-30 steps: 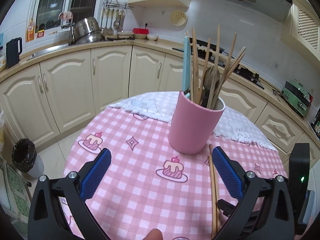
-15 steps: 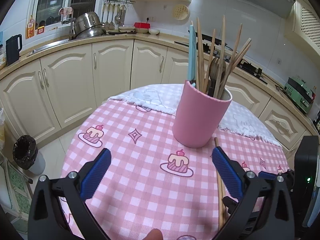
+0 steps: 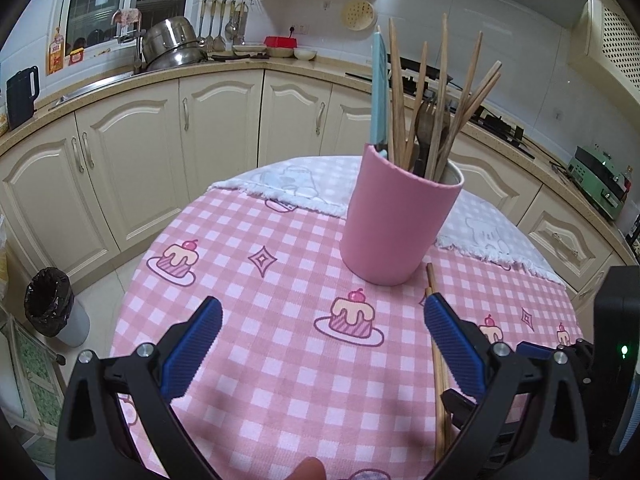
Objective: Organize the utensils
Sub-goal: 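Grasp a wooden chopstick with the left tool while the right tool grasps the other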
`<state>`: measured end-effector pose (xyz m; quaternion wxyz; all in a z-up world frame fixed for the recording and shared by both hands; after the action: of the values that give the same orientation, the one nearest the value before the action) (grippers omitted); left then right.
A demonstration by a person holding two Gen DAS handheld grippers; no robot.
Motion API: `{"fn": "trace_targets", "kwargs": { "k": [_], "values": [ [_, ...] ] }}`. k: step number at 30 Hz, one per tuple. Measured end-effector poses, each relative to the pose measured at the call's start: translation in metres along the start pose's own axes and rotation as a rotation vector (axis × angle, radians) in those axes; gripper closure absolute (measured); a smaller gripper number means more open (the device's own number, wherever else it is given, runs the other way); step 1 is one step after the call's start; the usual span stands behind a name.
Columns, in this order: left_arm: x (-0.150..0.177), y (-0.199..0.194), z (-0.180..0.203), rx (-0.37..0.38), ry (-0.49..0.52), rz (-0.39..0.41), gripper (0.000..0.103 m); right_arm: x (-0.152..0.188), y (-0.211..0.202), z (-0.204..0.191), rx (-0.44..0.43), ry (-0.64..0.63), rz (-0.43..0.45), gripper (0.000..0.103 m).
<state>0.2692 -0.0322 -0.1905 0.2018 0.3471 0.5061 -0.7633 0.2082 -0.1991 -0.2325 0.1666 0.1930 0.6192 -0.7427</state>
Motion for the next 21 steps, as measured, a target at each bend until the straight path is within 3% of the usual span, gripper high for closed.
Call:
{"fn": "trace_targets", "kwargs": {
  "k": [21],
  "values": [
    [0.007,0.004,-0.006,-0.005,0.0,-0.035,0.004,0.005,0.002,0.011,-0.012,0.135,-0.004,0.006]
  ]
}}
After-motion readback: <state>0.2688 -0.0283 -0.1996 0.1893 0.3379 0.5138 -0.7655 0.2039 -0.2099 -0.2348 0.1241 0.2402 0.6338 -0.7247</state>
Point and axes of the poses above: each gripper's, at about its wrist camera, not at the fingertips, and y roughly the way its jaws point, z to its right, x to its underside, the point moved 6 cm from there along y, roughly the way its jaws point, and after that the axes turned 8 degrees about x, right-handed, at the moved point
